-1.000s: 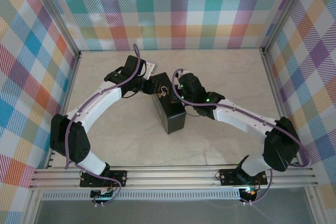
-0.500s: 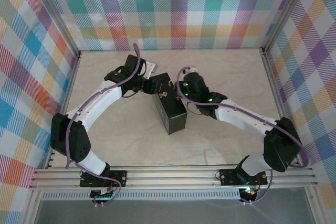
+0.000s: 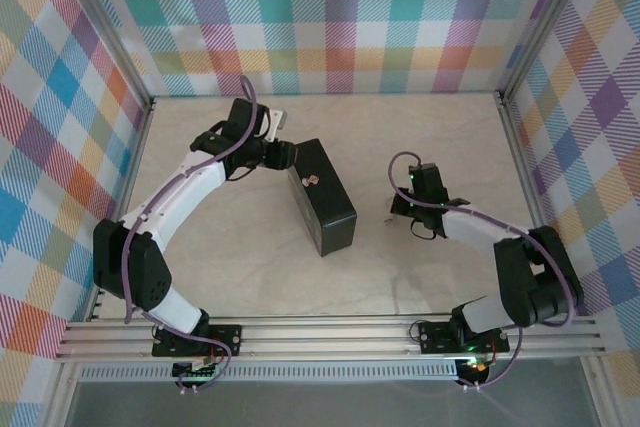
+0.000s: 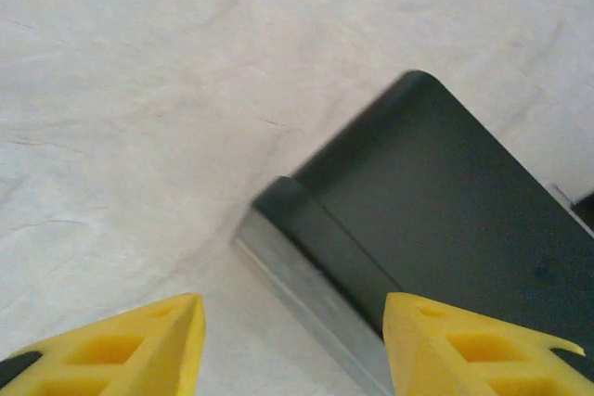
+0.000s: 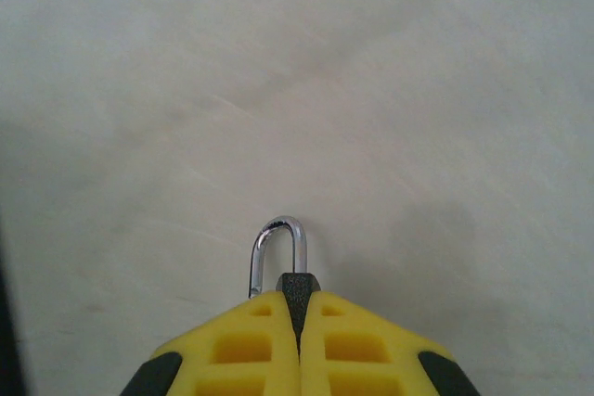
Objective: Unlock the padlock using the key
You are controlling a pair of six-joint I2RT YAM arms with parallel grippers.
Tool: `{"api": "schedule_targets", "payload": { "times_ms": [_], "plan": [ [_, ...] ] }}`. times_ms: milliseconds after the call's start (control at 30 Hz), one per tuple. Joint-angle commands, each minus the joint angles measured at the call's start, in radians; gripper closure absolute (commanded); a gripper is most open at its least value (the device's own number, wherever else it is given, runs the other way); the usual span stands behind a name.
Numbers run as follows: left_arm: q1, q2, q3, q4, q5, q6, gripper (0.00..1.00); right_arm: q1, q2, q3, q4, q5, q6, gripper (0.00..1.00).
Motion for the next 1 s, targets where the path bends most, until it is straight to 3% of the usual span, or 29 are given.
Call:
{"api": "schedule_targets", "payload": {
  "times_ms": [0, 133, 267, 367, 500, 700, 967],
  "plan": [
    [0.035, -0.073, -0.008, 0.042, -0.105, -0.038, 0.45, -0.008, 0.022, -0.024, 0.092, -0.025, 0.022, 0.98],
    [0.064, -0.088, -0.012, 0.019, -0.114, -0.041, 0.42, -0.009, 0.004, 0.015, 0.013, -0.04, -0.018, 0.6],
    [0.08, -0.082, -0.022, 0.01, -0.115, -0.049, 0.39, 0.001, -0.061, 0.144, -0.119, -0.199, -0.136, 0.01],
    [0.086, -0.067, -0.025, 0.011, -0.12, -0.066, 0.39, 0.039, -0.104, 0.211, -0.172, -0.303, -0.126, 0.0],
    [0.089, -0.044, -0.027, 0.011, -0.132, -0.094, 0.38, 0.131, -0.146, 0.269, -0.205, -0.325, -0.064, 0.0],
    [0.094, -0.018, -0.03, 0.023, -0.11, -0.125, 0.36, 0.293, -0.105, 0.37, -0.272, -0.257, -0.091, 0.0],
    [0.097, -0.021, -0.019, 0.019, -0.096, -0.117, 0.36, 0.403, 0.007, 0.486, -0.414, -0.129, -0.191, 0.0]
  ]
}}
